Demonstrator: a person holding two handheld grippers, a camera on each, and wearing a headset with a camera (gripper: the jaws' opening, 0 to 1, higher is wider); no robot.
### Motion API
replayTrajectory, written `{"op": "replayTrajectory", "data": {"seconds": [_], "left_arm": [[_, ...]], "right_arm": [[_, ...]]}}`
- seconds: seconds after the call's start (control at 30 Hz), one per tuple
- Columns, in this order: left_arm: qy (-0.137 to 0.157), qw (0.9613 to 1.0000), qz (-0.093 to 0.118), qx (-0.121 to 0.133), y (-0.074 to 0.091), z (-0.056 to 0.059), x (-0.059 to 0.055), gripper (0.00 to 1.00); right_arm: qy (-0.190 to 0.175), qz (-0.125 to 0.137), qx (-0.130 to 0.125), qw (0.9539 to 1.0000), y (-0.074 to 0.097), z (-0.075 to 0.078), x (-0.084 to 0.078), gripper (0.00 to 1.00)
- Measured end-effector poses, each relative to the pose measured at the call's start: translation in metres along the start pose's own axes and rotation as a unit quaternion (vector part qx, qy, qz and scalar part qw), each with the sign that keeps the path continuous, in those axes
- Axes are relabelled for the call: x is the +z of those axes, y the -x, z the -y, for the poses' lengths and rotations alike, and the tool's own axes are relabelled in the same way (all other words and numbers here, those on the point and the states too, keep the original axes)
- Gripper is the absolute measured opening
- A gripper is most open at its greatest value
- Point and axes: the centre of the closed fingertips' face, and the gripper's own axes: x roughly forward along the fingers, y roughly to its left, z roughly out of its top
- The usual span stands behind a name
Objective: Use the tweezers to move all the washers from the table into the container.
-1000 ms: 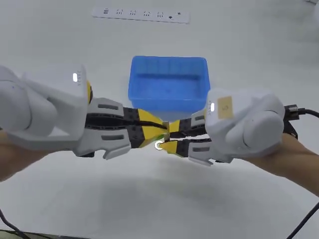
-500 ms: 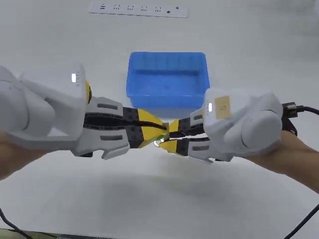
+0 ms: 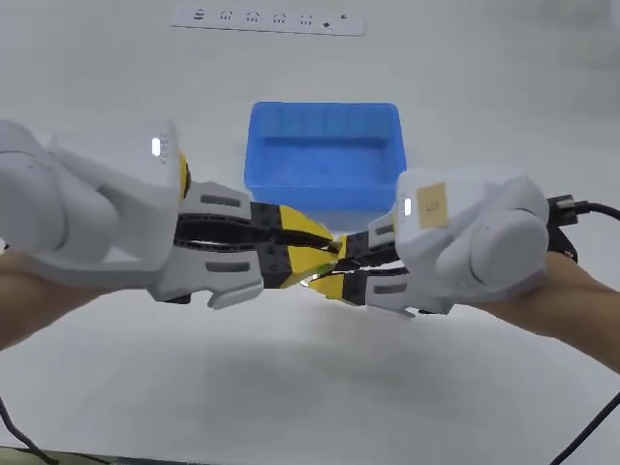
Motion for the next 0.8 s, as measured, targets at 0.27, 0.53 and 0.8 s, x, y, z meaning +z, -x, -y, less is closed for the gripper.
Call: {"op": "replayTrajectory", "data": {"seconds": [0.27, 0.53, 0.8], "left_arm": [[-0.009, 0.9997, -0.005, -0.021, -0.0048, 0.0059, 0.0013, 0.07], [-0.017, 0.9997, -0.005, -0.015, 0.001, 0.0021, 0.001, 0.05], [-0.017, 0.9998, -0.006, -0.01, 0.0017, -0.0021, -0.0021, 0.05]], "right_arm": [[0.002, -0.006, 0.007, 1.0, -0.0009, -0.0028, -0.001, 0.07], [0.013, -0.004, -0.003, 0.9999, 0.0006, 0.001, -0.001, 0.09], [0.01, -0.006, -0.011, 0.9999, -0.0001, 0.0039, -0.0039, 0.11]]}}
